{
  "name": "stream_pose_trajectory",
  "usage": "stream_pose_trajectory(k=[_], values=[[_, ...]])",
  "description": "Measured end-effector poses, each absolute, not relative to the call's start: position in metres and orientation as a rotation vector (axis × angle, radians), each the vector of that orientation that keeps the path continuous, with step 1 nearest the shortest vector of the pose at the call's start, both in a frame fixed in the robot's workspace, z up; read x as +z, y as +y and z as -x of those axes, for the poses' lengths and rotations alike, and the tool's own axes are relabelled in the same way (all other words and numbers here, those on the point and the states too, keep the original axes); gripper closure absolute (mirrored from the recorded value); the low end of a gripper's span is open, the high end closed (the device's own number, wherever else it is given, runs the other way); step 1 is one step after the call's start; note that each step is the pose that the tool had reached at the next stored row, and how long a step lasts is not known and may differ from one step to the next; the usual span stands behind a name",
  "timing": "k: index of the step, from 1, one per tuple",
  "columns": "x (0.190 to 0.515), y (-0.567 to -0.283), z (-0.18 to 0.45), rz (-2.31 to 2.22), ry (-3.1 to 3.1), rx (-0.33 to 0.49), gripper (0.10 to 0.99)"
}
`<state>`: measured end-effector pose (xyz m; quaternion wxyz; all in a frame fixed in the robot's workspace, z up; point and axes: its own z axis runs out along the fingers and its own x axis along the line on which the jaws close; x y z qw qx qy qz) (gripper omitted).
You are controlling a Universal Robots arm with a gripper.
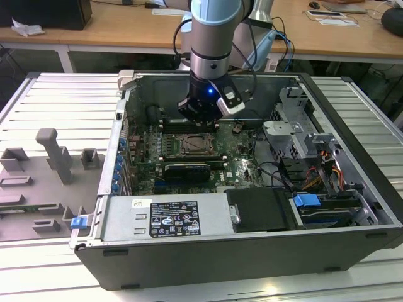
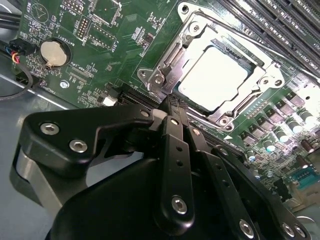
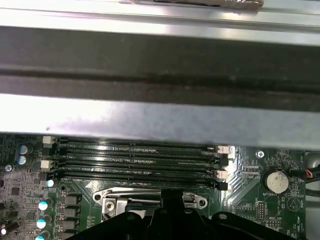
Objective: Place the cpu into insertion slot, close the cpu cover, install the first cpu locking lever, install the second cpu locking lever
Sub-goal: 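Install the second cpu locking lever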
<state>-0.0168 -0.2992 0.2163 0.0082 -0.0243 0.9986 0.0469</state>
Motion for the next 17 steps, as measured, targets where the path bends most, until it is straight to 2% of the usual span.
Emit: stream_pose_trajectory(k=[17], values=[[0.2163, -0.309, 0.0168, 0.076, 3.121, 0.147, 0.98]])
